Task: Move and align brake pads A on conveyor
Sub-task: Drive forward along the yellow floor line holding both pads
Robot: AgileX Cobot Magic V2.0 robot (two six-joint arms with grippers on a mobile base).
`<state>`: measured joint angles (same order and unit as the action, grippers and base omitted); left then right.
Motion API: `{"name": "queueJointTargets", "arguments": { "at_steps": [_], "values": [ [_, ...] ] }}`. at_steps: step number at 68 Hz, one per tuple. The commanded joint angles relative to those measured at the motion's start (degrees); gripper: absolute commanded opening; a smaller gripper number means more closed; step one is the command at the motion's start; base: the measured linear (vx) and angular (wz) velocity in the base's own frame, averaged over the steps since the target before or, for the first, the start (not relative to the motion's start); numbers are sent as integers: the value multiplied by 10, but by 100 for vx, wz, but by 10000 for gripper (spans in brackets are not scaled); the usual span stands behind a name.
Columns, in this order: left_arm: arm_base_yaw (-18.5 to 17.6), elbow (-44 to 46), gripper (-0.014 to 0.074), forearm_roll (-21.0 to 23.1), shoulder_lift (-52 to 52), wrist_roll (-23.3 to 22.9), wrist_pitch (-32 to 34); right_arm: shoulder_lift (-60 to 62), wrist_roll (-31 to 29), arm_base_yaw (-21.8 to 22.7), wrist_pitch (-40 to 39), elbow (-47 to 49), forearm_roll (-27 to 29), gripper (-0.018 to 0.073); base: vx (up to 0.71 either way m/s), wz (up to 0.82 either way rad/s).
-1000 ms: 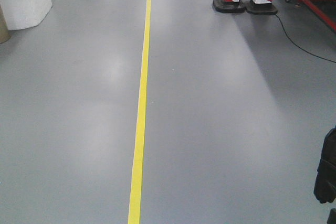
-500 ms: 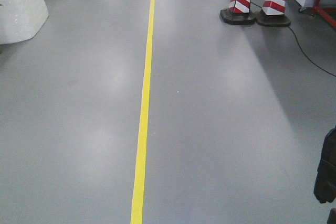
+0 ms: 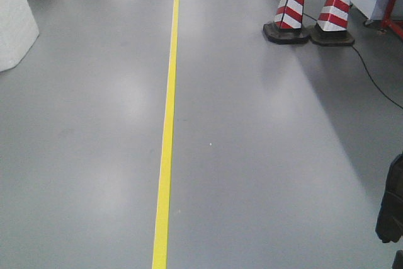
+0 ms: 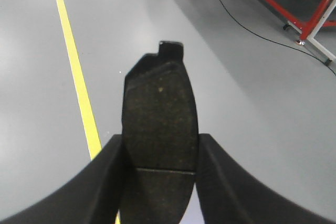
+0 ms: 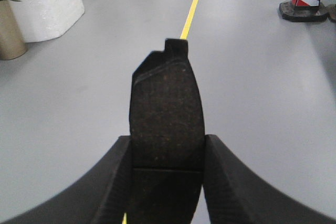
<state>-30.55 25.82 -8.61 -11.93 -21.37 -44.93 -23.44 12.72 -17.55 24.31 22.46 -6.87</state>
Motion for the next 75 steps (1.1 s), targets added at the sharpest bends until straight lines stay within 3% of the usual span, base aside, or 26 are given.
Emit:
{"name": "queueJointTargets", "arguments": {
  "at_steps": [1, 75],
  "values": [
    [-2, 16, -6, -3, -6, -2, 49, -3, -6, 3, -53, 18, -6, -4, 67, -6],
    [-2, 16, -6, -3, -6, -2, 49, -3, -6, 3, -53, 18, -6, -4, 70, 3]
  ]
}}
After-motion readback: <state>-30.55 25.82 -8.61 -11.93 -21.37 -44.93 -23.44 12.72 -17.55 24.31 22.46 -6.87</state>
